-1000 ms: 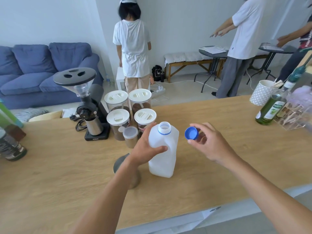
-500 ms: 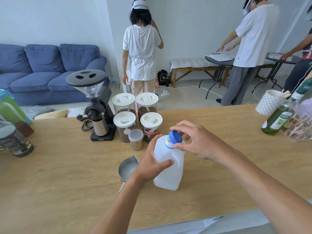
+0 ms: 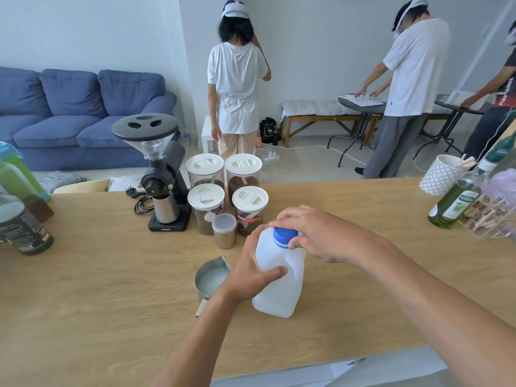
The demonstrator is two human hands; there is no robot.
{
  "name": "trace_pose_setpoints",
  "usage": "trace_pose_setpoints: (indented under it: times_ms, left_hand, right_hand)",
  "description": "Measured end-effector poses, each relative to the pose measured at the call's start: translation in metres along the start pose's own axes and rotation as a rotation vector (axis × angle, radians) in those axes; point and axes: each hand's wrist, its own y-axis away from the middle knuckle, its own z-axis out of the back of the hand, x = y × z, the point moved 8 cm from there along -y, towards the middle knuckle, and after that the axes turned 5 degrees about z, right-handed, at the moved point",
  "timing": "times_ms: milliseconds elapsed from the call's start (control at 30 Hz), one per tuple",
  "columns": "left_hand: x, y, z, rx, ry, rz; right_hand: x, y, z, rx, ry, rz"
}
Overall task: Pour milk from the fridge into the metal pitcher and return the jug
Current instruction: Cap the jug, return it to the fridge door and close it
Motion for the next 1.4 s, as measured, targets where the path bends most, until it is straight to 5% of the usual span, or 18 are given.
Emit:
trace_pose_setpoints:
  times_ms: [233, 400, 600, 767, 967, 1100, 1267, 1400]
  left_hand:
    - [0.004, 0.005, -0.003, 0.015, 0.024, 0.033]
    - [0.002, 0.006, -0.001, 0.003, 0.001, 0.02]
    - [0.002, 0.006, -0.002, -0.002, -0.019, 0.013]
    - [0.002, 0.008, 0.001, -0.011, -0.029, -0.006]
    - [0.002, 0.005, -0.003, 0.005, -0.053, -0.011]
    - [0.003, 0.005, -0.002, 0.008, -0.049, -0.027]
    - [0.006, 0.006, -0.004, 0.02, -0.036, -0.023]
    - [0.004, 0.008, -0.006, 0.024, -0.017, -0.021]
  right_hand:
    - [0.004, 0.005, 0.013, -0.125, 0.256, -0.169]
    - [0.001, 0.01, 0.007, -0.046, 0.034, -0.105]
    - [0.001, 0.008, 0.013, -0.22, 0.276, -0.182]
    - [0.003, 0.014, 0.003, -0.101, 0.02, -0.092]
    - [0.002, 0.012, 0.01, -0.21, 0.257, -0.174]
    - [-0.001, 0.019, 0.001, -0.117, 0.049, -0.149]
    - [-0.001, 0.017, 0.004, -0.221, 0.163, -0.149]
    - [-0.022, 0.03, -0.02, -0.319, -0.186, -0.142]
